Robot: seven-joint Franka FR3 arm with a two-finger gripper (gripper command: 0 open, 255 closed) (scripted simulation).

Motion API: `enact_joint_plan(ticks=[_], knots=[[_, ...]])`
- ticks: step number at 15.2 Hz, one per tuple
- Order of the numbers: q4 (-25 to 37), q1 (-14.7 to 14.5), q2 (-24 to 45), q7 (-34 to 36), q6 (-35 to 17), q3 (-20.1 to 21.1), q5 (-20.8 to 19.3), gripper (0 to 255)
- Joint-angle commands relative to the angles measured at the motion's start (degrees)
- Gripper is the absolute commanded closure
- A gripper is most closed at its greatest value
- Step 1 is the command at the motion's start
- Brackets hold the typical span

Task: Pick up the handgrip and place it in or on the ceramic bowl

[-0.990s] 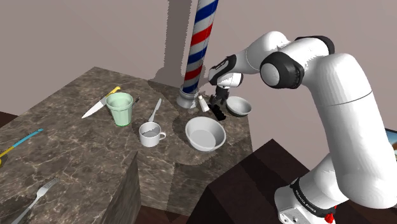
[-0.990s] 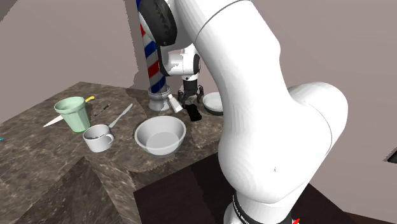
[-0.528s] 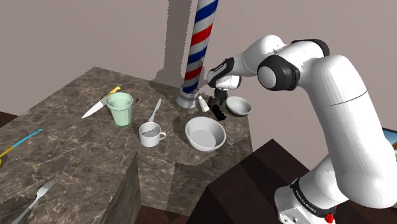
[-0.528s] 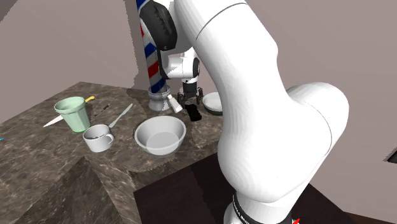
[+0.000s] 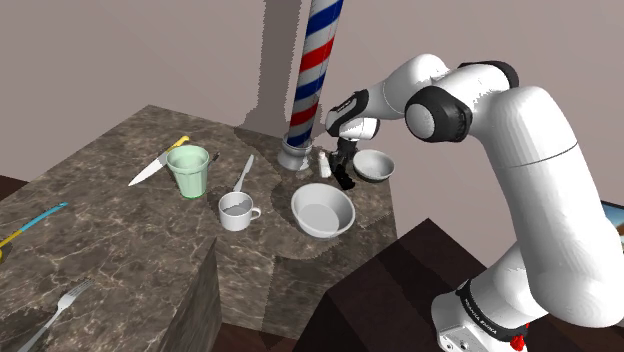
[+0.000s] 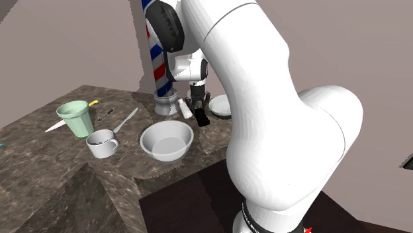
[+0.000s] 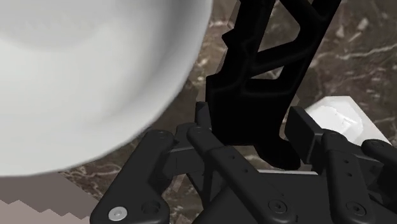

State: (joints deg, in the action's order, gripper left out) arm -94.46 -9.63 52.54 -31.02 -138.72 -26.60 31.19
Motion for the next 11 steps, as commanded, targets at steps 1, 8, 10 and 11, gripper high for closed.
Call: enact_joint_plan(ticks=[1, 8, 10, 11], knots=[[-0.4, 0.0, 0.4, 0.0, 0.3, 0.2, 0.0, 255], [-0.8, -0.1, 0.0, -0.1, 0.4, 0.0, -0.1, 255], [-1.4, -0.5, -1.2, 0.1, 1.1, -0.5, -0.5, 255], [-1.7, -0.7, -1.8, 0.2, 1.4, -0.8, -0.8, 255]])
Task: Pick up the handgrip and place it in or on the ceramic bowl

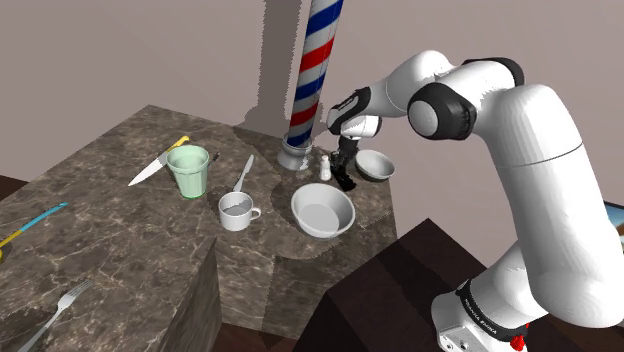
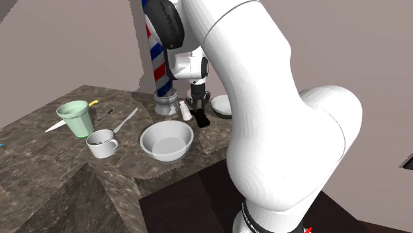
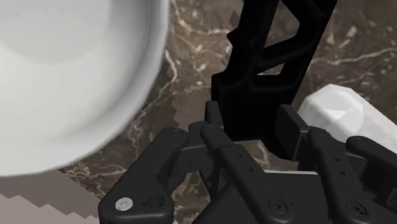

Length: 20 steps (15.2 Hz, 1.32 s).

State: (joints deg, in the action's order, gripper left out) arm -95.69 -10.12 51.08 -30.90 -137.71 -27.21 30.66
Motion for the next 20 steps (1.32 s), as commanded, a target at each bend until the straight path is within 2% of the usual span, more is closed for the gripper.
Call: enact_joint_plan(ticks=[1, 6, 7, 11, 20], knots=[[-0.7, -0.4, -1.0, 0.2, 0.8, -0.5, -0.4, 255], [-1.2, -1.0, -2.6, 0.5, 1.8, -1.2, -1.1, 255], [-1.2, -1.0, -2.6, 0.5, 1.8, -1.2, -1.1, 0], [-12.7, -3.6, -7.8, 1.7, -4.8, -0.5, 2.8, 0], [-10.7, -1.6, -3.0, 0.3, -7.7, 2.2, 5.2, 0]])
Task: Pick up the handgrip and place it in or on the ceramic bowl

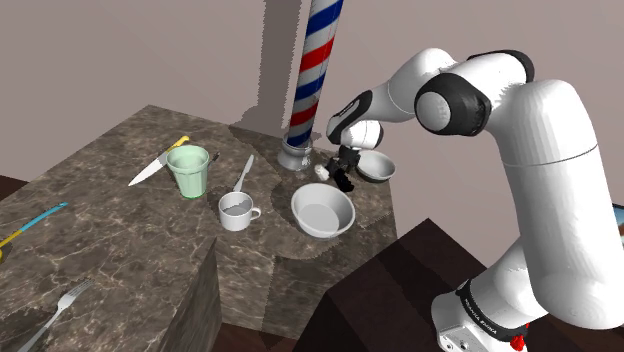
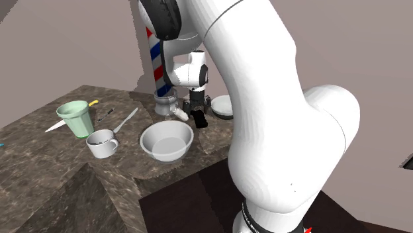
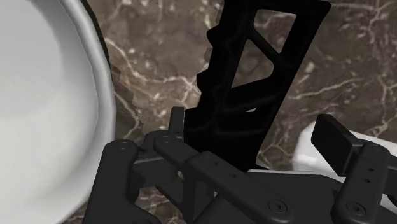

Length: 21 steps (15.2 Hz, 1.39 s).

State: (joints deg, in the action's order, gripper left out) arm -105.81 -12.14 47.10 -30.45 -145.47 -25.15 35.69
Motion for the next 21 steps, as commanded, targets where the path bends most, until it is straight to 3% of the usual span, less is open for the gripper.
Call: enact_joint_plan(ticks=[1, 6, 7, 14, 21], knots=[[-0.6, 0.4, 1.0, -0.1, 0.0, 0.1, 0.1, 0], [-0.6, 0.5, 0.9, -0.1, 0.0, 0.2, 0.0, 0], [-0.2, 0.7, 1.4, -0.2, 0.0, 0.3, 0.1, 255], [0.1, 1.1, 1.2, -0.4, 0.4, 0.1, 0.0, 255], [-2.1, -0.9, -2.3, 0.9, 1.8, -1.5, -1.5, 255]])
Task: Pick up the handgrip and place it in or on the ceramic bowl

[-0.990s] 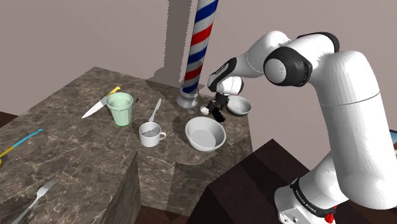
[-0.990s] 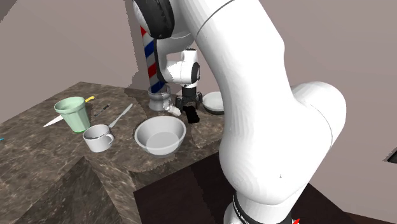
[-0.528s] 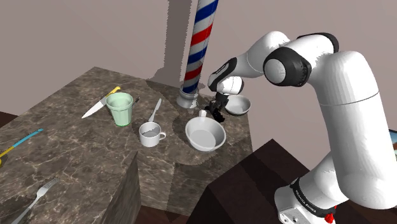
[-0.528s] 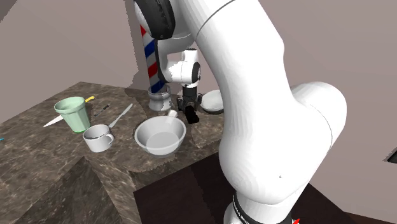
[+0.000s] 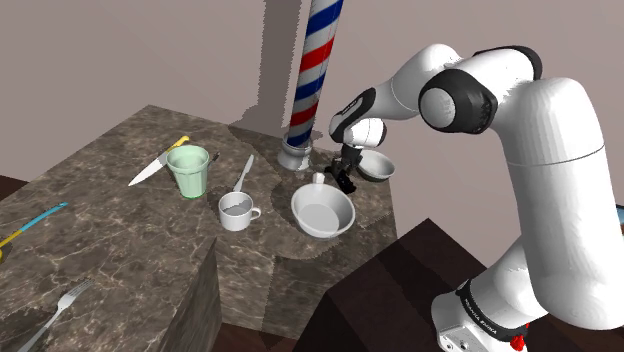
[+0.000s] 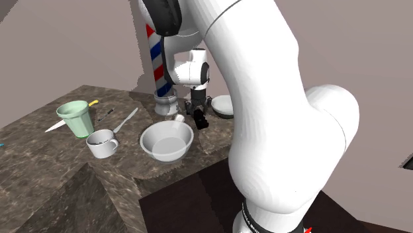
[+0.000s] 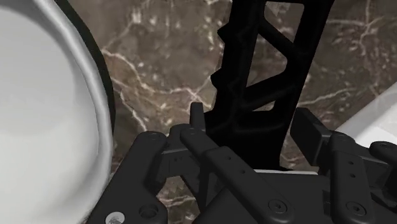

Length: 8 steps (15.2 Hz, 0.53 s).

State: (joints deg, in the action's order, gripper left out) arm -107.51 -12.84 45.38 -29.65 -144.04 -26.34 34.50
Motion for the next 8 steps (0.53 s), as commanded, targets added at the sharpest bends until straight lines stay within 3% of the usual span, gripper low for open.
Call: enact_joint_plan(ticks=[1, 8], knots=[[-0.7, -0.4, -1.3, 0.3, 0.8, -0.7, -0.6, 255], [-2.2, -2.4, -5.6, 1.8, 3.7, -3.3, -3.1, 255]])
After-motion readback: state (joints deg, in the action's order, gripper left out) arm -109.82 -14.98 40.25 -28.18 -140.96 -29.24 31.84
